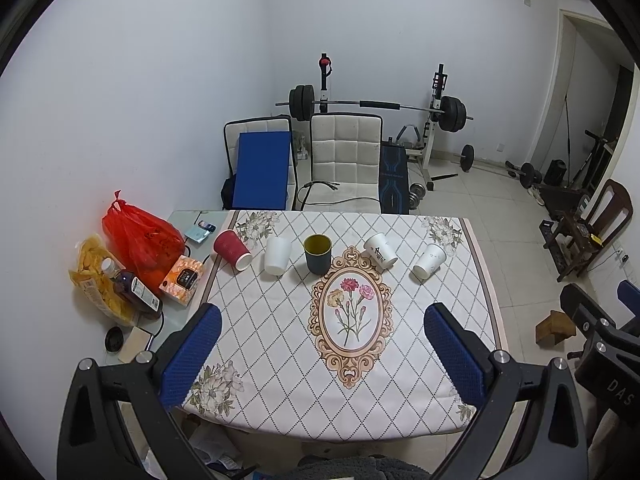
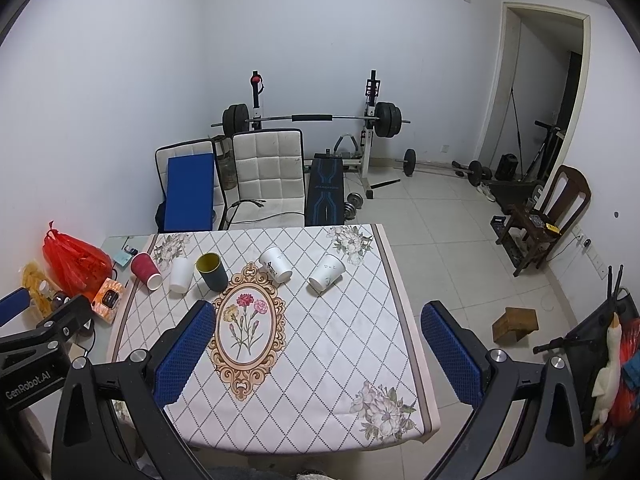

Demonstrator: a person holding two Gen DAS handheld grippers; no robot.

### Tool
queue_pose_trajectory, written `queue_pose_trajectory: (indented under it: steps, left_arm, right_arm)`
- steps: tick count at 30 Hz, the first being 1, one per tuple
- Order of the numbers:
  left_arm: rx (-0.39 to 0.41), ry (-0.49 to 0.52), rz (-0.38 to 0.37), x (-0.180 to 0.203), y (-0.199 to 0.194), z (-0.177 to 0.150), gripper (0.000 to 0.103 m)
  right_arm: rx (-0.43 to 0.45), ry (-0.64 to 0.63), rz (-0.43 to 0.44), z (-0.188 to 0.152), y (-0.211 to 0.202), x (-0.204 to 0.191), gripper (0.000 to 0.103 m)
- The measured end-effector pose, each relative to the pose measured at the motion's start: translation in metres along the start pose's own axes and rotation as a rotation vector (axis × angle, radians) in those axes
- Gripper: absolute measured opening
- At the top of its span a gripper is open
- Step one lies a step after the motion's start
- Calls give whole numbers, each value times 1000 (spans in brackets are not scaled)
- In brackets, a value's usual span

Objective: Flip cup upside down

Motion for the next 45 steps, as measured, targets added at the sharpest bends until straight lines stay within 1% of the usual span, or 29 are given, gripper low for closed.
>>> queue_pose_trajectory:
  steps: [5, 38, 43, 45]
  left_arm:
    - [-1, -3, -2, 5, -2, 8, 103]
    - [2, 0, -10, 10, -6, 5, 103]
    - [4, 9, -15, 12, 1, 7, 103]
    - [10, 11, -1, 9, 10, 9, 103]
  right_arm:
    - [-1, 0, 0, 0, 0, 0, 103]
    - [1, 6, 1, 3, -1, 1, 103]
    - [-6, 23, -4, 2, 2, 1, 103]
    - [-17, 42, -9, 0, 8, 2, 103]
Point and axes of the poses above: each gripper's, at about its wrist camera, not at the fingertips, and y roughly the way its jaws point, x to its right, z to its top, the point moved 9 cm from there along y, roughly the way its jaws point, and after that the axes turned 8 degrees about -x, right-handed, at the moved point
